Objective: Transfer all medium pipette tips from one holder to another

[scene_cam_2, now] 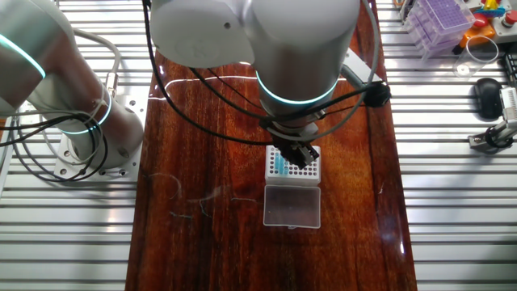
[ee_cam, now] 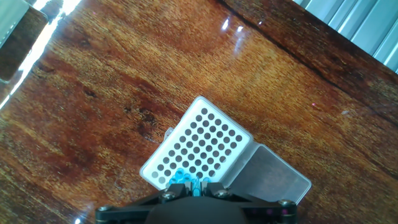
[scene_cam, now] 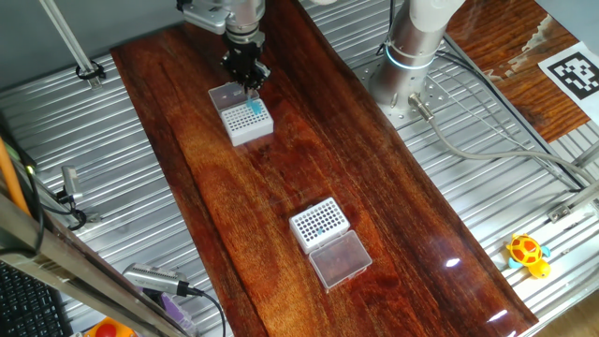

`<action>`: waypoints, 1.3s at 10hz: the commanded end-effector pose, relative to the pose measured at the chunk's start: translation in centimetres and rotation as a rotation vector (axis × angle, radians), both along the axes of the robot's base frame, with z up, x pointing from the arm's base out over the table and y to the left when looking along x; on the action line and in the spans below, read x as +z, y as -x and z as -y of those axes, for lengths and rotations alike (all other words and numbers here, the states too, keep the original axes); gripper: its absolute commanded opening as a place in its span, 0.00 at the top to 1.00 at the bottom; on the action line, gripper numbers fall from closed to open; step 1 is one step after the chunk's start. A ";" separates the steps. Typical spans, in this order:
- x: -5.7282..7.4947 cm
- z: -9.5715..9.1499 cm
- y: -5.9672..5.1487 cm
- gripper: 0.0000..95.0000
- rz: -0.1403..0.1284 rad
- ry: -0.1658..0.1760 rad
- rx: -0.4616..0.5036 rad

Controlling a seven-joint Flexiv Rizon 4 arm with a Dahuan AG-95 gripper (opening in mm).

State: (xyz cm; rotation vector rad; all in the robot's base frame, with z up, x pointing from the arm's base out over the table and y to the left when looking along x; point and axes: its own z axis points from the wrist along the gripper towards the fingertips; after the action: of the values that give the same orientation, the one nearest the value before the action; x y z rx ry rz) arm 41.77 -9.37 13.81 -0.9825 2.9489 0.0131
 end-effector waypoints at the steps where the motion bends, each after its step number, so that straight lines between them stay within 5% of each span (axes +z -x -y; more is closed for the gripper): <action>1: 0.2 0.0 0.1 1.00 -0.004 -0.003 0.013; 7: 0.1 0.0 0.1 1.00 -0.013 -0.001 -0.020; 13: -1.4 0.1 -0.2 1.00 -0.003 -0.001 -0.030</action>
State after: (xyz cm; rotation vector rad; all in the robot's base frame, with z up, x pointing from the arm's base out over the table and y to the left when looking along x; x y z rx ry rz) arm 41.90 -9.43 12.11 -0.9381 2.9665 0.0148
